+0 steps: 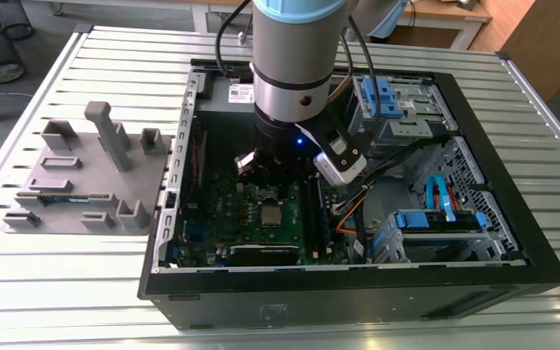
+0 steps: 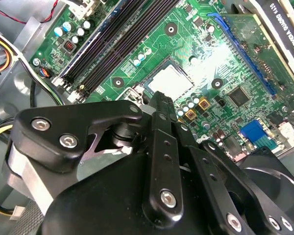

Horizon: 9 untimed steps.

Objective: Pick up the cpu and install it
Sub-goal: 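Close the cpu cover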

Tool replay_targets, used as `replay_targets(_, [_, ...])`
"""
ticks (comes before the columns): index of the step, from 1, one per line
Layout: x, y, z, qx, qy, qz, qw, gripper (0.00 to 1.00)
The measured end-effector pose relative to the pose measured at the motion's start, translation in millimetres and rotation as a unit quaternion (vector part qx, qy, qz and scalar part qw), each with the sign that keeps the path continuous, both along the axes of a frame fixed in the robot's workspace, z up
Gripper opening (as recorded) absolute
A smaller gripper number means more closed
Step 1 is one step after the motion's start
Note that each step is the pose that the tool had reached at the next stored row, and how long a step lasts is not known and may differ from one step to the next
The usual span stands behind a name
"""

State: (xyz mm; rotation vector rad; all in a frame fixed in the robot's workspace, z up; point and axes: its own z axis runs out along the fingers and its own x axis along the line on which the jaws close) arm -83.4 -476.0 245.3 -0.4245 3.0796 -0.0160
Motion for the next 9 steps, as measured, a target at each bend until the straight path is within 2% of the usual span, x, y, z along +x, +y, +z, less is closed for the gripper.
replay_targets(9, [2.1, 0.4, -0.8, 0.0001, 0.0000, 0.001, 1.00000, 0.11])
